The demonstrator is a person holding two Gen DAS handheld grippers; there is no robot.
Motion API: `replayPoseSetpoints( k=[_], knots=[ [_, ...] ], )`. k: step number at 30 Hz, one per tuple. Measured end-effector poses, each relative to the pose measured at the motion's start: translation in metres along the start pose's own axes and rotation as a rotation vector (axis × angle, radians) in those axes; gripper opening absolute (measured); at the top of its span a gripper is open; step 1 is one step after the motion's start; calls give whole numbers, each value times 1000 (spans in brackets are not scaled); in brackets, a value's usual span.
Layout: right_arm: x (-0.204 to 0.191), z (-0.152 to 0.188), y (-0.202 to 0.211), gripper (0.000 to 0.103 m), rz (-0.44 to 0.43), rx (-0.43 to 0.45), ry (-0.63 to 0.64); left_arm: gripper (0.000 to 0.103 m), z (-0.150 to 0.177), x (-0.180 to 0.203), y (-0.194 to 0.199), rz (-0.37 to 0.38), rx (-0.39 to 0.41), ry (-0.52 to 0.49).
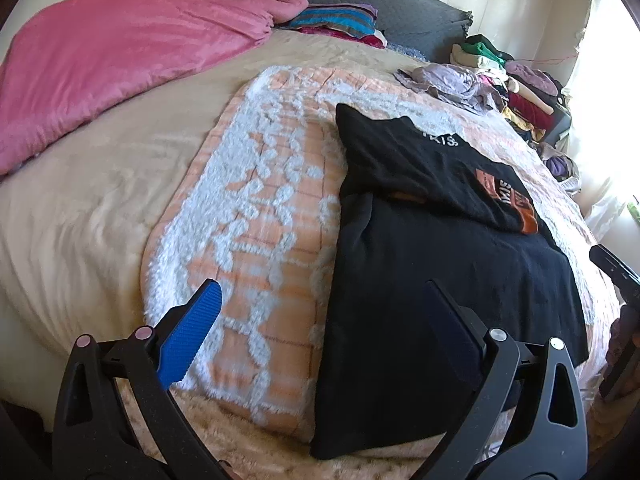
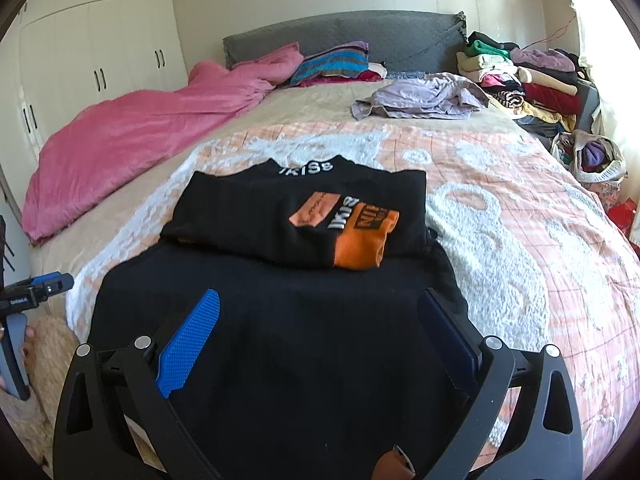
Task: Fold small clothes
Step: 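Move both tools to the sweatshirt hem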
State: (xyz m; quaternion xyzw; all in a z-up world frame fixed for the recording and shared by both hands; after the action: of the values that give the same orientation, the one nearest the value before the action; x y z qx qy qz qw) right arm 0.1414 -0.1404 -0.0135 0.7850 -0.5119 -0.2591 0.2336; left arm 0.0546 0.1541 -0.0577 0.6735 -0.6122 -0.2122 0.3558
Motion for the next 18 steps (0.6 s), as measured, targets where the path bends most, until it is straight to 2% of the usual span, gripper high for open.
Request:
replayPoseSetpoints(
  k=[8, 12, 15, 18],
  knots=[
    [1, 20, -2, 98, 14, -42, 14, 93, 18, -3, 3, 45, -17, 26],
    [6, 29, 0, 98, 23, -57, 6, 93, 30, 3, 2, 61, -37, -3],
    [8, 33, 0, 98, 31, -66, 7, 87, 40, 9, -1, 69, -58, -31],
    [10, 37, 1, 98, 33, -72, 5, 76, 47, 15, -4, 83, -76, -48]
  ],
)
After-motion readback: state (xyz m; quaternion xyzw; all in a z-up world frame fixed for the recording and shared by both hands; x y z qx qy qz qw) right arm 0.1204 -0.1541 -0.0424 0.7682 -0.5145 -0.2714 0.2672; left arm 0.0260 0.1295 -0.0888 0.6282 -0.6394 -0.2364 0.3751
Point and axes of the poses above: each gripper's, at about its wrist camera, not at the fingertips, and y roughly against the way its jaws point, x to its right, z to its underside, the point moved 10 cm from there along -y, roughly the way its jaws point, and after that the axes turned 3 degrees about -y, right-handed, at the moved point
